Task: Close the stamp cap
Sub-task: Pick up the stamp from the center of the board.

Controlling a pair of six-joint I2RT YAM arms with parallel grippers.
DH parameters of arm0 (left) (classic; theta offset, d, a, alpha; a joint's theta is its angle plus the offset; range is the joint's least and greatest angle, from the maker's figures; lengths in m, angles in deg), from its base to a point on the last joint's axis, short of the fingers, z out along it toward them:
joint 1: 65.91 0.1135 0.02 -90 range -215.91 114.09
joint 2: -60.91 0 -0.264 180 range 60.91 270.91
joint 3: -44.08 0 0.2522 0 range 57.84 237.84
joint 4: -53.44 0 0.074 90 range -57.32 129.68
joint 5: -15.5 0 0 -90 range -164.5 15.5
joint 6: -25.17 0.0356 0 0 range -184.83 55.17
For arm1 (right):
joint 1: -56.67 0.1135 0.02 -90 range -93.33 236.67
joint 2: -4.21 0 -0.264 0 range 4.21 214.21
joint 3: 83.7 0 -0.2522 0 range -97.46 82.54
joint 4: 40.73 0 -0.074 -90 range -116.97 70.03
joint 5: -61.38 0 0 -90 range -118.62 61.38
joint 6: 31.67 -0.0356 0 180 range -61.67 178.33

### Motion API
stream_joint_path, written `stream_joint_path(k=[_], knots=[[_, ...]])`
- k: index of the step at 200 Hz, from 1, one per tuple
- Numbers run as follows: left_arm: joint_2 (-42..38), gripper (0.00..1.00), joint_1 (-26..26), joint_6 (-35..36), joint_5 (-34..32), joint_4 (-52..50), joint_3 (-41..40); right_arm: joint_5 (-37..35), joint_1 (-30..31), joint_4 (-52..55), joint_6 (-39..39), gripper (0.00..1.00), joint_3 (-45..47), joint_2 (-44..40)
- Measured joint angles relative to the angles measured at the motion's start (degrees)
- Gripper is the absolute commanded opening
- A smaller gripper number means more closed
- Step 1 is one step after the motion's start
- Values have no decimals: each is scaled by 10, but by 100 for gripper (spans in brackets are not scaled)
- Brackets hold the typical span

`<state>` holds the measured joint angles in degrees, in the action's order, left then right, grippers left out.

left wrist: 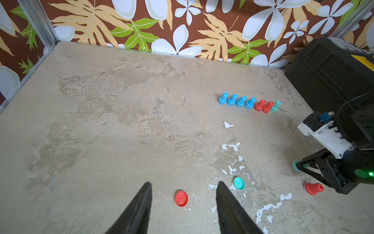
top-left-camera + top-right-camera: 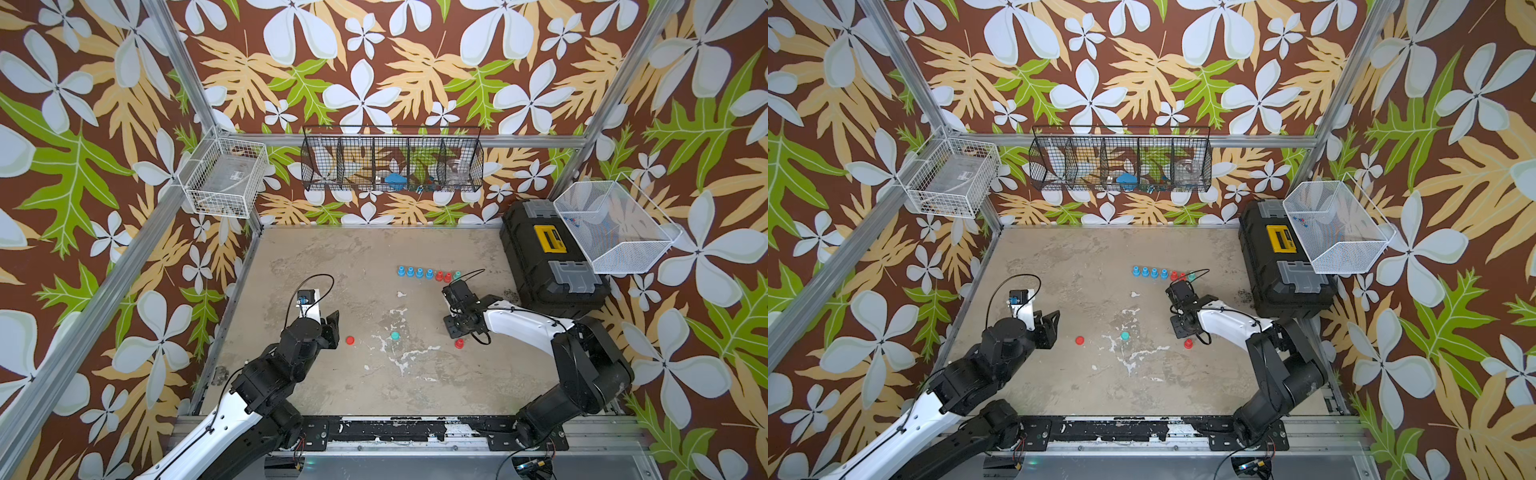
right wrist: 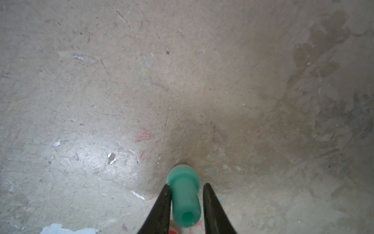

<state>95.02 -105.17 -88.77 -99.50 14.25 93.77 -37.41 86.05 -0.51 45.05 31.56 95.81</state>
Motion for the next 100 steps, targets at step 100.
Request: stream_joint_path(k=[100], knots=[[1, 54, 0, 0, 0, 0, 0, 3, 0, 1, 0, 22, -2, 1]])
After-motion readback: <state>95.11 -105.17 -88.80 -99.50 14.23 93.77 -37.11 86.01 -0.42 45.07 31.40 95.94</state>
